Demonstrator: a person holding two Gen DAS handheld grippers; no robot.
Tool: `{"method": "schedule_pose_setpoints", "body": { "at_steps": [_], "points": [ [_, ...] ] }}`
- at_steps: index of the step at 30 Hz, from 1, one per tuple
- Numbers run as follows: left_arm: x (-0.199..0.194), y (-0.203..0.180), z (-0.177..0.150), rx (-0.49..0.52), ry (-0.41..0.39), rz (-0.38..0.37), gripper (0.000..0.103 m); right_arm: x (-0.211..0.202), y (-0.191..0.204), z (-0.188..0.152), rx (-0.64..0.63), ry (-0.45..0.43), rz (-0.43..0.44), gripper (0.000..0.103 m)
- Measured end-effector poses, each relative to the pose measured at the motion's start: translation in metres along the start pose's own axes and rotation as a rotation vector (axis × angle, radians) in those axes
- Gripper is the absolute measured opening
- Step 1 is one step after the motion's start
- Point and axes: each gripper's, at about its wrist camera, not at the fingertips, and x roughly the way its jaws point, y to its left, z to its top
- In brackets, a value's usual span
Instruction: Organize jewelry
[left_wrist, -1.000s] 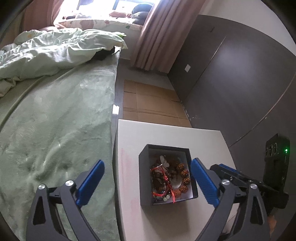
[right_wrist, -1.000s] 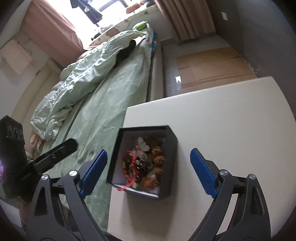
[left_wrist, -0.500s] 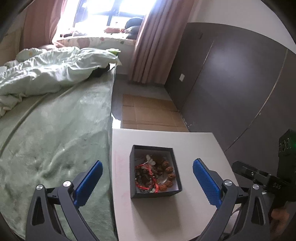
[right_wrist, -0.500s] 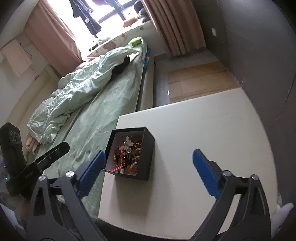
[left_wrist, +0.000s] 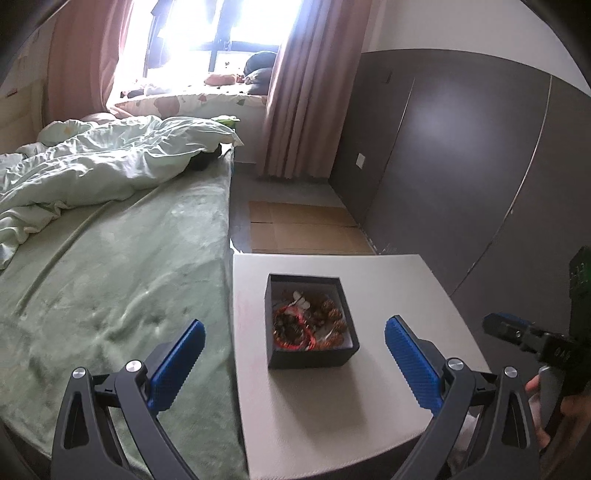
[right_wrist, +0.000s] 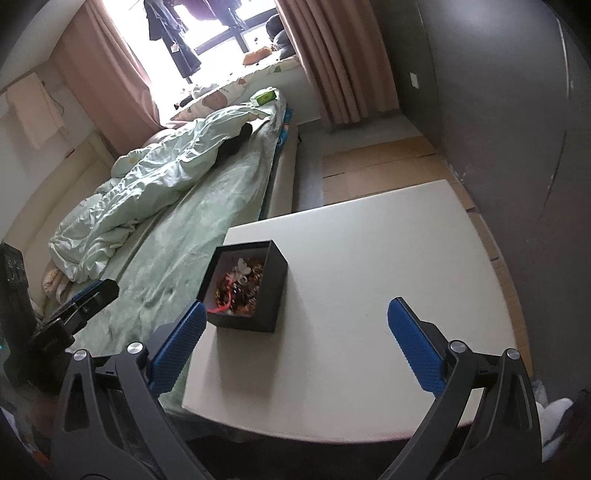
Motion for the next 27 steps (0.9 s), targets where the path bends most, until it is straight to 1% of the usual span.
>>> {"method": "schedule_pose_setpoints", "body": {
  "at_steps": [2,5,8,10,12,15,19,23,27],
  "points": [
    [-0.004,0.001,-0.005,0.005,-0.001,0.009,0.095,-0.005,-0.001,-0.007,0.002,-0.007,-0.009,0.098],
    [-0.010,0.002,-0.012,0.008,0.000,0.020,0.095,-0.015,-0.005,-0.017,0.034,-0.018,0.014,0.098],
    [-0.018,0.003,-0.019,0.002,-0.019,0.034,0.095,-0.023,-0.004,-0.025,0.040,-0.031,0.017,0.098],
    [-0.021,0.004,-0.021,-0.004,-0.022,0.044,0.095,-0.029,-0.004,-0.030,0.035,-0.051,0.005,0.098],
    [-0.024,0.004,-0.024,-0.003,-0.020,0.053,0.095,-0.031,-0.002,-0.033,0.025,-0.051,-0.016,0.098],
    [-0.030,0.004,-0.027,0.003,-0.030,0.061,0.095,-0.035,0.004,-0.038,0.000,-0.060,-0.025,0.098],
    [-0.036,0.002,-0.030,0.004,-0.045,0.048,0.095,-0.033,0.006,-0.044,-0.018,-0.054,-0.040,0.098],
    [-0.043,-0.005,-0.031,0.046,-0.076,0.069,0.095,-0.032,0.007,-0.045,-0.022,-0.055,-0.047,0.098],
    [-0.037,-0.001,-0.029,0.035,-0.065,0.059,0.095,-0.028,0.005,-0.043,-0.019,-0.051,-0.051,0.098]
  ]
}}
